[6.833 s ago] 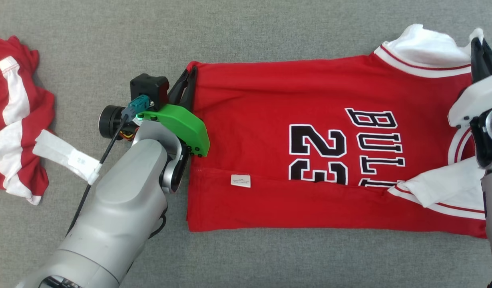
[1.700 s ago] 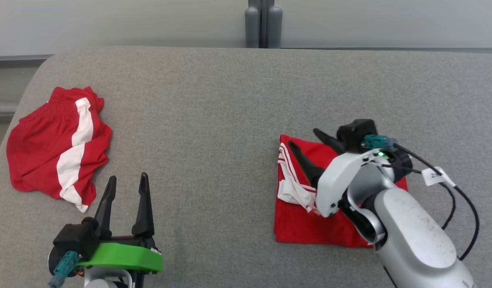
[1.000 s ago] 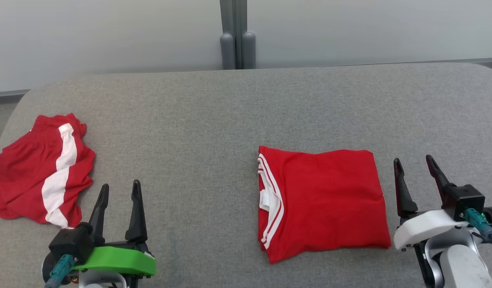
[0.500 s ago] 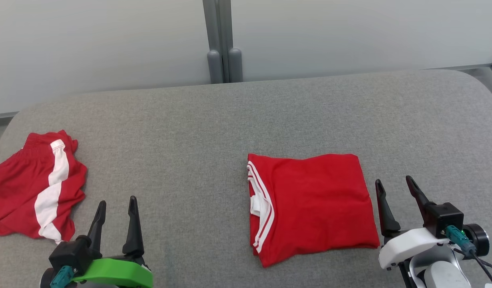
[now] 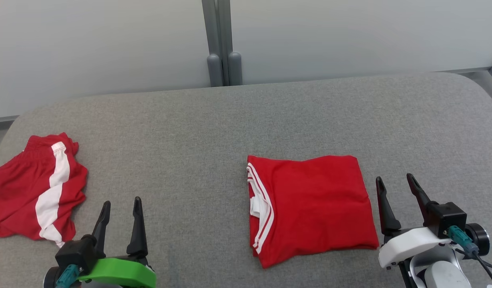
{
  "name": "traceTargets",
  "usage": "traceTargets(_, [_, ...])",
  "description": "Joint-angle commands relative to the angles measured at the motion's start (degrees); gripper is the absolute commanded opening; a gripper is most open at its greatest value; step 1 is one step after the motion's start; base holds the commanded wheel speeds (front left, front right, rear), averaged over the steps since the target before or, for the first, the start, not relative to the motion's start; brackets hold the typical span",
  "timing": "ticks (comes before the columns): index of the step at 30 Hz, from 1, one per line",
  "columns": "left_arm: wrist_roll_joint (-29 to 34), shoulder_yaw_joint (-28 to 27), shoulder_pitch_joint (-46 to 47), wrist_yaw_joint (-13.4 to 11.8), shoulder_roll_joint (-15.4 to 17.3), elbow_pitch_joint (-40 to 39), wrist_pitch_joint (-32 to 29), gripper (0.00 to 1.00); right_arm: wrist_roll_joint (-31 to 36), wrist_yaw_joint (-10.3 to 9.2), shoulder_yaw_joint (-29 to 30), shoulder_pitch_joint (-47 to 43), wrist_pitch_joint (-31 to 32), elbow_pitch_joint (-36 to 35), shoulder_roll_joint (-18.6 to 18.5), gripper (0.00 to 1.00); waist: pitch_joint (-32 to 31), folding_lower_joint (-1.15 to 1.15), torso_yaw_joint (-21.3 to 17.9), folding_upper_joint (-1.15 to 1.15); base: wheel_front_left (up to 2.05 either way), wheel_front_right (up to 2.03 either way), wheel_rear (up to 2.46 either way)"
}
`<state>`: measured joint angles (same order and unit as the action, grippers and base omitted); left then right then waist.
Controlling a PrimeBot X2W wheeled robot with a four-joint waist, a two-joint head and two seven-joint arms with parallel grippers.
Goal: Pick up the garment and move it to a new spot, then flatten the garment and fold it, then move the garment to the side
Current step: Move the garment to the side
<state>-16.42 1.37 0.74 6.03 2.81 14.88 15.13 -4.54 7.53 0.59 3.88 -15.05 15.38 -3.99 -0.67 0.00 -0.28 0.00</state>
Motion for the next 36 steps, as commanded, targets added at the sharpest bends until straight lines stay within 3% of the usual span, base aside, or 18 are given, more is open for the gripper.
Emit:
traceTargets(1, [0.9,-0.1,0.9,-0.3,0.2,0.0,0.0,1.0,-0.6,-0.08,0.2,-0.6,-0.2,0.4,0.2,1.0,0.1,0.0,0.0,0.0,0.0,0.0,0.0])
traceTargets(7, [1.1,0.4,1.2,-0.3,0.2,-0.3,0.0,1.0,-3.1,-0.08,1.6,2.8,5.1,4.0,0.4,1.0,1.0,0.0,0.1,0.0,0.0,0.0,0.0])
traceTargets(16, [-0.1,3.1,3.2,-0.3,0.2,-1.2,0.0,1.0,-4.6,-0.06,3.6,10.9,23.2,9.5,-1.1,1.0,5.8,0.0,3.5,0.0,0.0,0.0,0.0])
traceTargets(29, [-0.7,3.8,5.4,-0.5,0.2,-1.5,0.0,1.0,-4.5,0.0,0.5,10.4,32.5,16.8,0.3,0.98,10.3,0.0,7.2,0.0,0.0,0.0,0.0])
traceTargets(30, [-0.7,3.8,5.6,-0.6,0.2,-1.6,0.0,1.0,-4.5,0.1,-0.3,10.5,33.0,17.0,0.1,0.22,10.5,0.0,7.1,0.0,0.0,0.0,0.0])
traceTargets(31, [-0.8,3.8,5.9,-0.6,0.2,-1.7,0.0,1.0,-4.8,0.18,-1.3,10.9,33.4,17.0,-0.2,0.0,10.7,0.0,7.0,0.0,0.0,0.0,0.0])
traceTargets(36, [-1.2,4.0,6.5,-0.9,0.2,-2.4,0.0,1.0,-4.5,-0.05,-5.9,13.1,34.5,15.3,-4.6,0.0,11.6,0.0,5.4,0.0,0.0,0.0,0.0])
